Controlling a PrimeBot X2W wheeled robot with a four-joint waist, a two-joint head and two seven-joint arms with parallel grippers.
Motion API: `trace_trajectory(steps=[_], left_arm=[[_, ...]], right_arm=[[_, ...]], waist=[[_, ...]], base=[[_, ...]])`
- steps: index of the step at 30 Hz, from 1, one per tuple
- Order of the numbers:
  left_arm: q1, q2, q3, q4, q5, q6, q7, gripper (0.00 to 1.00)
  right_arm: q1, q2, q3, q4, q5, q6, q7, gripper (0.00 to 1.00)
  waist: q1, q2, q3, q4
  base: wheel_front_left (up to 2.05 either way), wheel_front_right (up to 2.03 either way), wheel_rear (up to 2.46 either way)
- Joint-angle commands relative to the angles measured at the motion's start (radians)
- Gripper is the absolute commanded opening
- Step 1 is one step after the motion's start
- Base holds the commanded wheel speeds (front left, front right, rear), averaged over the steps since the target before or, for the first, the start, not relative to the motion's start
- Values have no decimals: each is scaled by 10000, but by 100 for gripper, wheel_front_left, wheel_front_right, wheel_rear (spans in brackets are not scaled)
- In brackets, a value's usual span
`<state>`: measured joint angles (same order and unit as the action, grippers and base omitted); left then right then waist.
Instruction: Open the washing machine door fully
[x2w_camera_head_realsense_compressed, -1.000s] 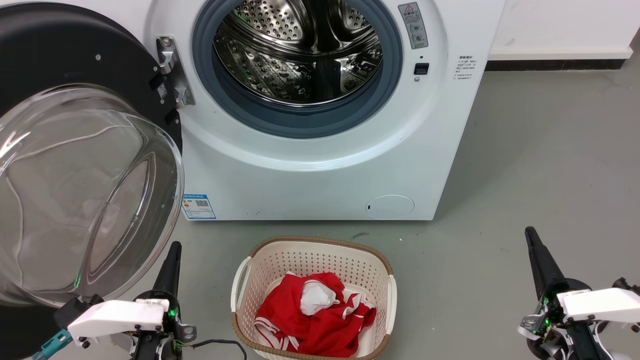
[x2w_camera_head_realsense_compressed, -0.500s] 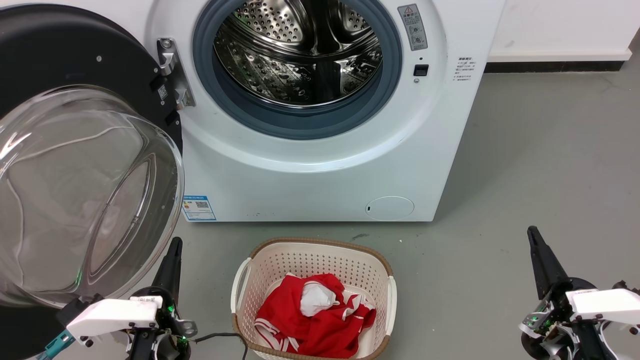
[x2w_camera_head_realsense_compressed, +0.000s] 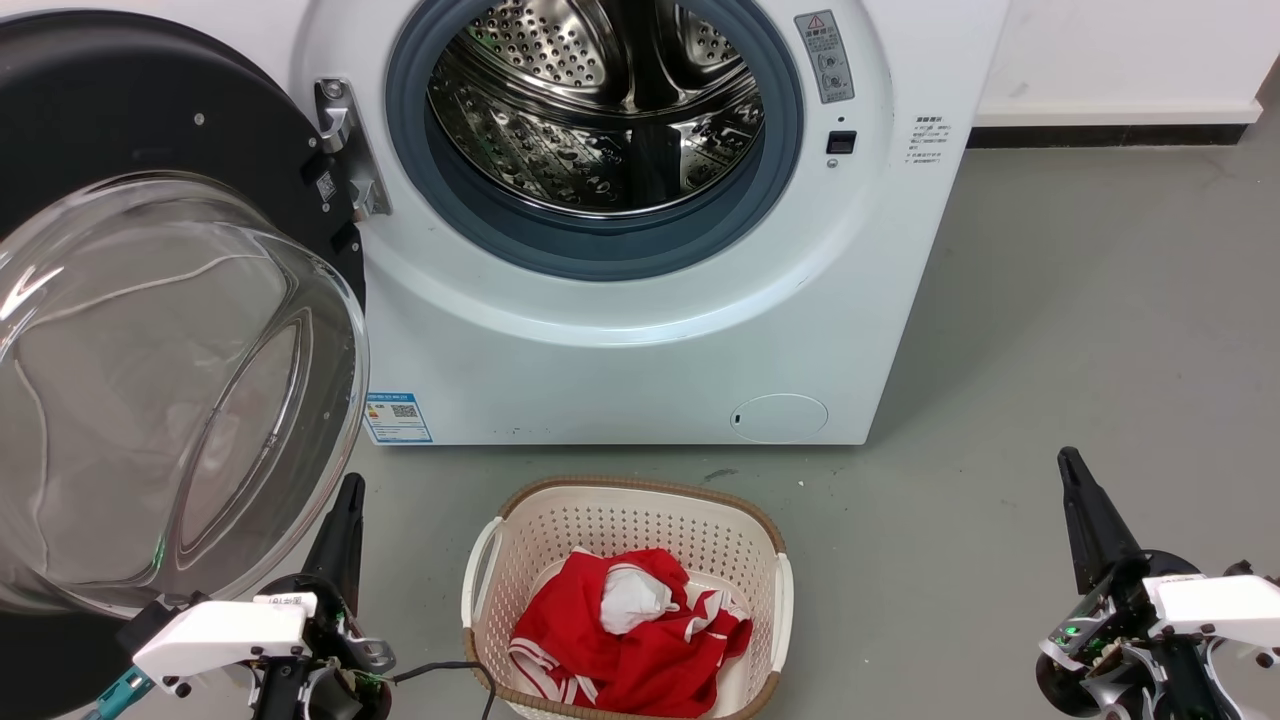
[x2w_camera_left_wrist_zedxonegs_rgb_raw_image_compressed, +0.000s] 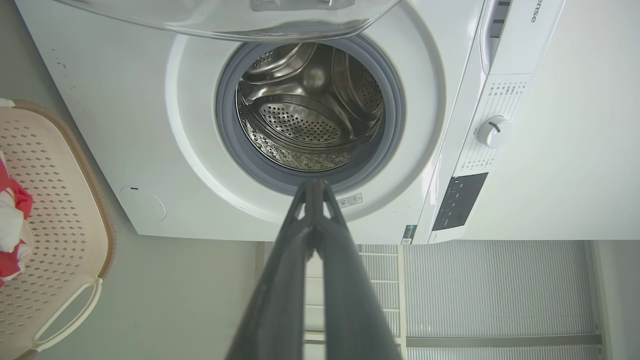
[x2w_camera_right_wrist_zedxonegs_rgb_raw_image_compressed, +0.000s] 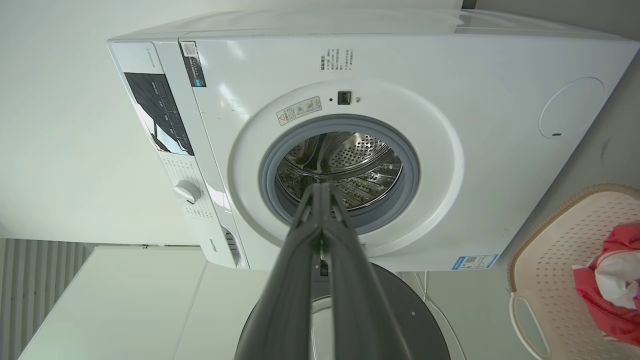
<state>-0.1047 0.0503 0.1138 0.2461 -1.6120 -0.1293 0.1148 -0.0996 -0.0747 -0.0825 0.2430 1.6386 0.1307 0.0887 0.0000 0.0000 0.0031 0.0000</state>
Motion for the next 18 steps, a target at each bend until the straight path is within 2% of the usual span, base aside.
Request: trace_trajectory(steps=[1,18], left_arm=[[-78,-18,34,8,-15,-49,27,0],[-77,-16,32,5,-16,-48,26,0]], right_arm=[[-118,34,-18,21,-5,0,27,0],[-125,74,-89,25,-81,0,84,0]], waist=[[0,0,1,0],[0,0,0,0]], base=[[0,0,0],[0,0,0]])
